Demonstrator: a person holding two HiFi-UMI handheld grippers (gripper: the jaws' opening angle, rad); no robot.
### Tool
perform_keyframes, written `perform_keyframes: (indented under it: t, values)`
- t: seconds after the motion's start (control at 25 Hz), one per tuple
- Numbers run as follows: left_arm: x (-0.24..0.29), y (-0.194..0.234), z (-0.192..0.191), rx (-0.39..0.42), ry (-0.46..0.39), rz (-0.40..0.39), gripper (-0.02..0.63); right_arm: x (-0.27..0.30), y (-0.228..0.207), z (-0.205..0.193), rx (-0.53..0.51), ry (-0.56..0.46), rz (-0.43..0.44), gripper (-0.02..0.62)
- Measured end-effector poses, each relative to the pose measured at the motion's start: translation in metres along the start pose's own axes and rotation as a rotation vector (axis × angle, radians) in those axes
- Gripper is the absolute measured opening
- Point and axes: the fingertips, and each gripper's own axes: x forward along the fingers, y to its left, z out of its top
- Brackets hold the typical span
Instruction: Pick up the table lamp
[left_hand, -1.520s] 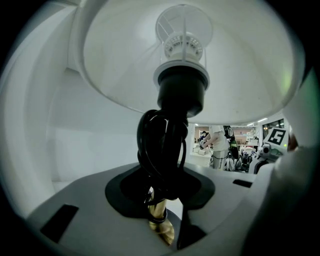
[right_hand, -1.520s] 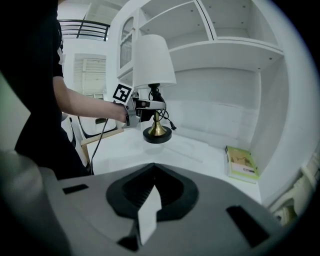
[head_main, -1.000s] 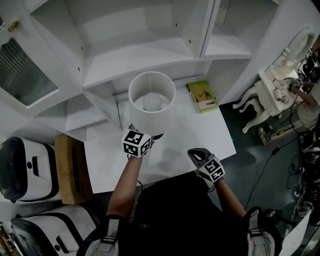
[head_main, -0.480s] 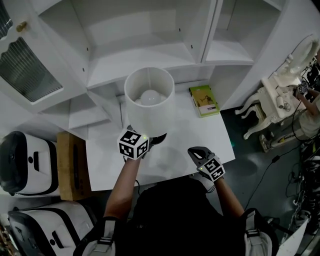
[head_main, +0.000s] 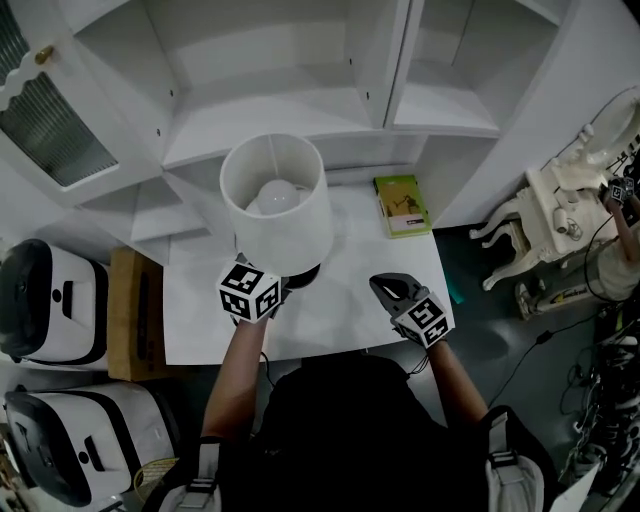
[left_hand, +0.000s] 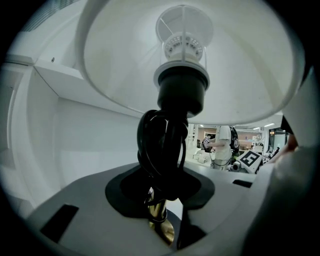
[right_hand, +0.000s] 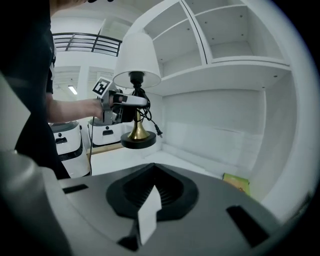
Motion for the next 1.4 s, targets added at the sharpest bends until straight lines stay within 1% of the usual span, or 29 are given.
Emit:
perform_keyframes:
  t: [0.24,0.44,0.6,1.12,1.4]
  values:
    - [-0.003,-0.014,0.000,-0.017,-0.019,0.057,0.126,-0.014,-0.008,0.002,-0.095,0.017,0.040,0.006]
    - [-0.004,-0.027,-0.002,-0.010,-0.014,0.089,0.126,-0.022,-0.021,0.005,-0.081,-0.014,0.050,0.006]
    - [-0.005,-0.035,-0.005,-0.010,-0.011,0.116,0.126,-0.025,-0.026,0.002,-0.075,-0.025,0.075,0.006]
    - [-0.004,-0.059,-0.010,-0.011,-0.020,0.184,0.126,-0.039,-0.030,-0.011,-0.105,-0.023,0.150,0.006]
    - [-0.010,-0.063,-0.014,-0.019,-0.023,0.226,0.126,-0.041,-0.031,-0.015,-0.120,-0.022,0.180,0.006]
